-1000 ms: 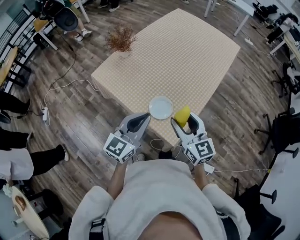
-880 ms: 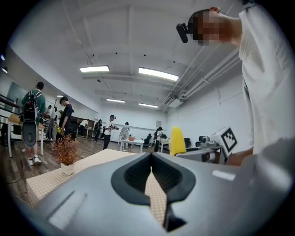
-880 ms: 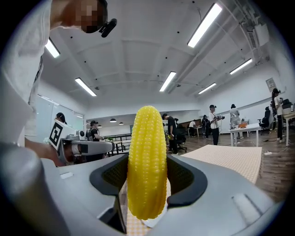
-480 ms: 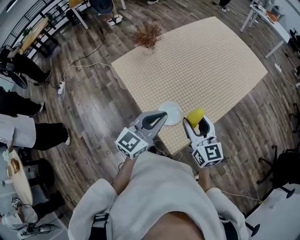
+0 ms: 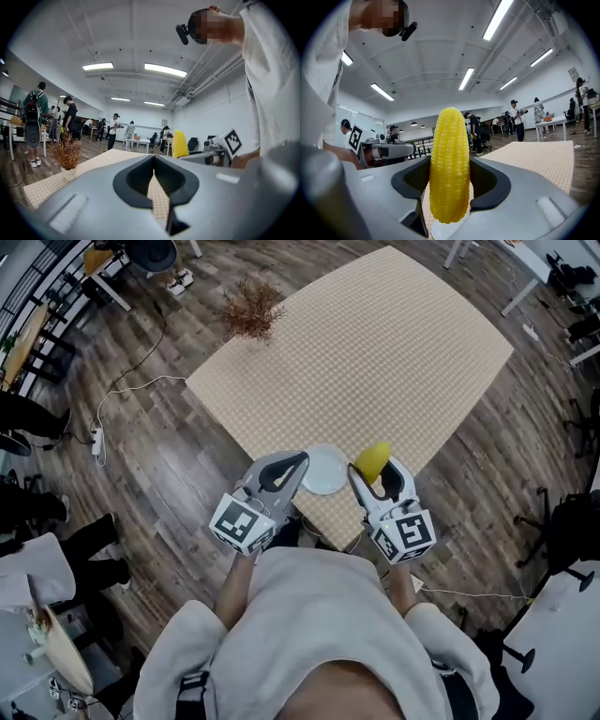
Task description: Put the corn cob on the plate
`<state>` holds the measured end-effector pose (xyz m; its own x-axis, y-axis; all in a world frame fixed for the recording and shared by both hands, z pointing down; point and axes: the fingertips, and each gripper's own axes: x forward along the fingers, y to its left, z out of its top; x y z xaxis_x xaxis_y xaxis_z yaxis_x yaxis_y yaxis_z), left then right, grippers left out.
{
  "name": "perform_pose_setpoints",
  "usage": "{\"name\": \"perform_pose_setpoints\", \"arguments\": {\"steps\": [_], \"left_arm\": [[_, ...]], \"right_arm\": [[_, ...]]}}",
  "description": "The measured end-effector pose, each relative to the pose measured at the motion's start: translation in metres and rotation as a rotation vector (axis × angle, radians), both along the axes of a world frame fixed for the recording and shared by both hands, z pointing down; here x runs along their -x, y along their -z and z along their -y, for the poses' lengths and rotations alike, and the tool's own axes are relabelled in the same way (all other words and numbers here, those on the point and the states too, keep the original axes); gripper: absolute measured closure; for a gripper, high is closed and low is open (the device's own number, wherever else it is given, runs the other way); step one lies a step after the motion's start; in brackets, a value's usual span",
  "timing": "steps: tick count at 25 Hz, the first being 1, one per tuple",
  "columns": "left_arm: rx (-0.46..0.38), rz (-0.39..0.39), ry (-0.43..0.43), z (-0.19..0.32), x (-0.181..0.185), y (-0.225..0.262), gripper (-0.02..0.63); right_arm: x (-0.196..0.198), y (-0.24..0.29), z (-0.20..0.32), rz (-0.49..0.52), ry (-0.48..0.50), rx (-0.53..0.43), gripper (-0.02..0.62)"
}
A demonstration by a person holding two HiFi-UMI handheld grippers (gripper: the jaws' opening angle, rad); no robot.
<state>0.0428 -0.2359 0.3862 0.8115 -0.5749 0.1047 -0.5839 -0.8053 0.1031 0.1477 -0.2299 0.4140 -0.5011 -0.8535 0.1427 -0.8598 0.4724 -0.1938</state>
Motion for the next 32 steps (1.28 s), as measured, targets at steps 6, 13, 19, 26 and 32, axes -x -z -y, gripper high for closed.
{"name": "perform_pose_setpoints", "arguments": {"steps": [6,13,19,26,32], "left_arm": [[0.049,0.002,-0.024,0.016,0.018,-0.018,0.598],[0.151,0.003,-0.032,0.013,0.025,-0.052,0.598],[0.23,-0.009,-0.046,0.005,0.031,-0.084,0.598],[0.282,-0.006,-0.065,0.0,0.029,-0.108,0.598],[0.31,-0.004,-0.072,-0.009,0.031,-0.12,0.598]], "right_arm": [[0.012,-0.017,0.008,-0.02,-0.031,0.047,0.344],[0.017,-0.055,-0.002,-0.026,-0.04,0.161,0.344],[0.028,-0.099,-0.017,-0.032,-0.036,0.259,0.345],[0.033,-0.142,-0.047,-0.019,-0.043,0.377,0.345],[0.032,-0.171,-0.065,-0.043,-0.045,0.436,0.345]]}}
